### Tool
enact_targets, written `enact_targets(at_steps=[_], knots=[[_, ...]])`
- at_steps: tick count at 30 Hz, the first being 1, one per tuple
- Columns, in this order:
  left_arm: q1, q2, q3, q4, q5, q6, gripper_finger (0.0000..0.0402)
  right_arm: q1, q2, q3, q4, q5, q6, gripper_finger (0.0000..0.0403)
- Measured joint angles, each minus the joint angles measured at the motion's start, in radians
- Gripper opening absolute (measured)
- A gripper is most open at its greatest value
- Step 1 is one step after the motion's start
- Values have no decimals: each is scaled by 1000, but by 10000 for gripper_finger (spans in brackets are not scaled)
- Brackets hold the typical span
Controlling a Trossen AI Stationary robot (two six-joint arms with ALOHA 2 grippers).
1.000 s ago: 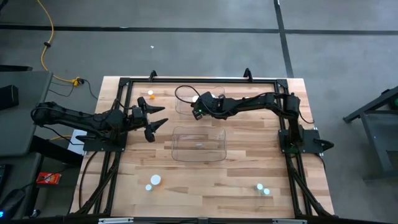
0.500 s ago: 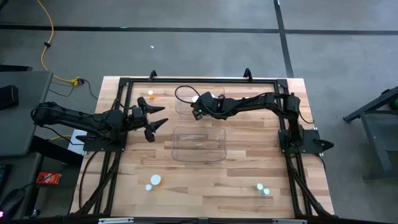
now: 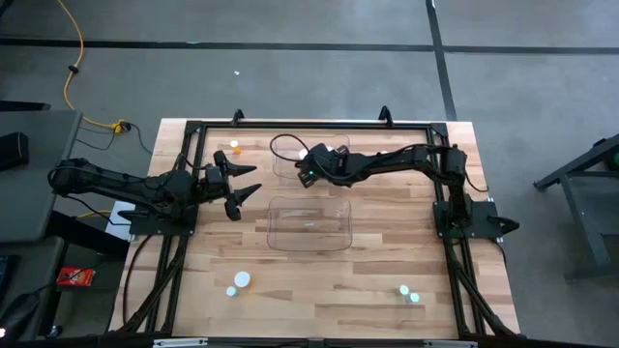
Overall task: Pick and place medicine bottles into bin by pill shape (circle, oval)
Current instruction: Put the blue tablet bottle into the bottom transparent bin
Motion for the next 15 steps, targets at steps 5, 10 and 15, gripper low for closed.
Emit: enact_targets(at_steps=[5,10,15], knots=[[0,0,0,-3,0,0,239,27,-61,0,6,29,-146,216],[0,0,0,-7,0,0,239,99,-161,0,-122,132,-259,216],[0,0,0,-7,0,0,239,202,-225,0,-341,307,-207,216]])
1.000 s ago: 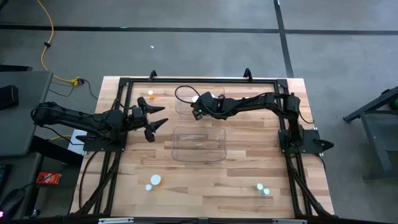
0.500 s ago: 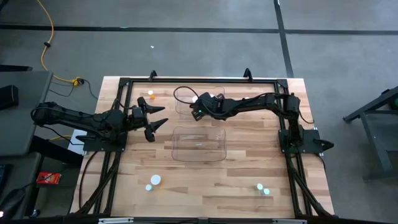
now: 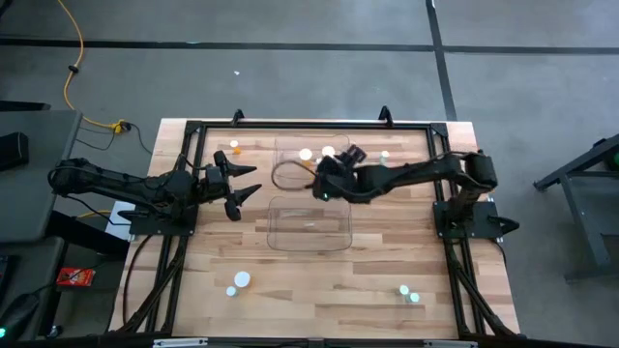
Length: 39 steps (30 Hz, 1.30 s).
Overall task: Pick and place medicine bottles into bin by pill shape (circle, oval)
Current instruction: Put the blue tablet bottle into the bottom transparent bin
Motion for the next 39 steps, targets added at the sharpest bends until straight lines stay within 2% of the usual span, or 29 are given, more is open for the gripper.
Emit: enact_targets(at_steps=[5,7,11,15,19,23,26,28,30,33,39], knots=[[0,0,0,0,0,0,239,83,-12,-6,-250,146,209,216],[0,0,0,0,0,0,239,105,-35,-59,-294,184,287,216],[0,0,0,0,3,0,239,116,-150,-245,-285,121,405,216],[0,0,0,1,2,0,239,114,-356,-454,-183,65,455,216],[0,0,0,12,-1,0,239,122,-604,-649,88,4,302,216],[0,0,0,12,0,0,239,97,-832,-860,539,-191,13,216],[1,0,0,11,2,0,239,44,-931,-997,888,-367,-149,216],[1,0,0,11,2,0,239,1,-962,-1053,1040,-424,-216,216],[1,0,0,10,3,0,239,-39,-971,-1074,1109,-440,-267,216],[1,0,0,2,3,10,239,-83,-971,-1073,1123,-456,-316,216],[1,0,0,-51,3,71,239,-98,-968,-1070,1122,-464,-314,216]])
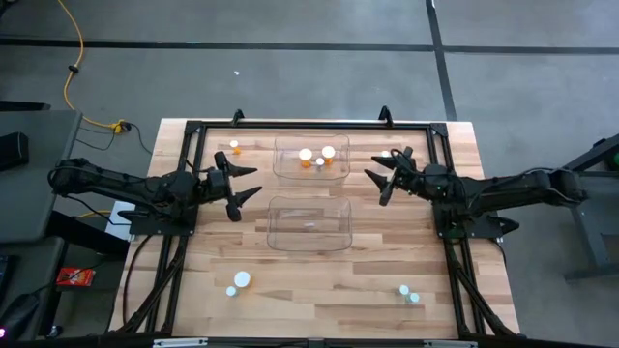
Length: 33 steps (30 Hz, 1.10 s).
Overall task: Pick and place medicine bottles into bin by pill shape (circle, oval)
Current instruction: Put the blue tablet bottle into the bottom transparent bin
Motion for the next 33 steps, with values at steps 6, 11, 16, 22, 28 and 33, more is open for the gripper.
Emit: enact_targets(at_steps=[6,11,16,22,28,33], knots=[[0,0,0,20,-1,0,239,0,0,0,4,0,-6,216],[0,0,0,36,-15,0,239,0,0,2,-1,3,38,216],[0,0,0,36,-17,0,239,-2,2,2,-96,207,158,216],[0,0,0,66,-18,0,239,-85,8,2,-263,340,371,216],[0,0,0,75,-21,0,239,-207,98,2,-355,361,528,216],[0,0,0,75,-24,0,239,-261,235,37,-357,340,552,216]])
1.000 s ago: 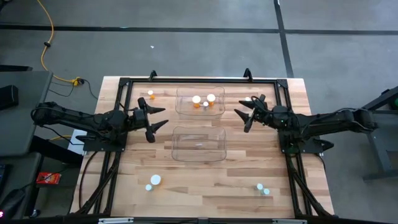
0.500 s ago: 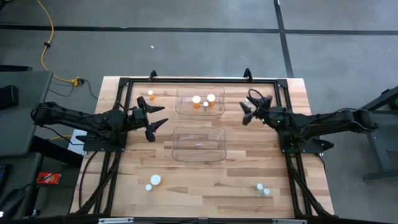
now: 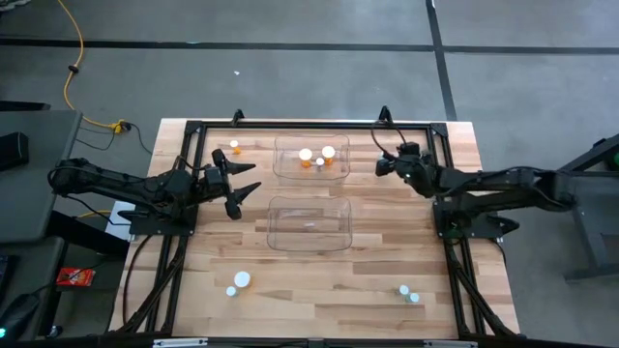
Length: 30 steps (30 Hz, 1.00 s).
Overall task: Pick and place medicine bottles into bin by pill shape (circle, oval)
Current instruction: Put the blue tablet bottle into the bottom transparent bin
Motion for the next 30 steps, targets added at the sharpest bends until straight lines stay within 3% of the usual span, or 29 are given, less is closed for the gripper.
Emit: enact_targets(at_steps=[15,30], knots=[[0,0,0,-2,0,0,239,-59,332,169,-113,5,106,216],[0,0,0,-2,0,-1,239,-106,402,171,-103,-62,124,216]])
